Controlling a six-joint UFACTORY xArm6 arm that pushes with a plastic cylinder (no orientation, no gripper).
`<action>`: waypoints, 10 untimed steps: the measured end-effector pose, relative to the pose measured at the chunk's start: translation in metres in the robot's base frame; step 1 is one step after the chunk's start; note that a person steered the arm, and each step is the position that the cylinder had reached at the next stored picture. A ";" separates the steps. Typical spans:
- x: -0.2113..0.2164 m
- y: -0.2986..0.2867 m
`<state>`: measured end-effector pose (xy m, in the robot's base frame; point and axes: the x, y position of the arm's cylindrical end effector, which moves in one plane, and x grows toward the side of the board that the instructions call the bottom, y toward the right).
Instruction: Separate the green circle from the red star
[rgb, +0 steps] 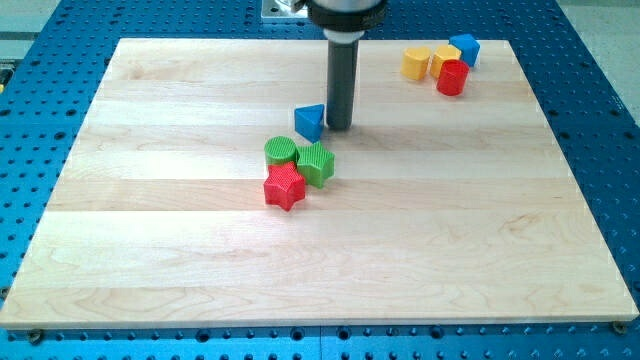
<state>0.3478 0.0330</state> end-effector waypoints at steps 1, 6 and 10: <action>-0.009 -0.060; 0.079 -0.134; 0.095 -0.086</action>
<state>0.4431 -0.0535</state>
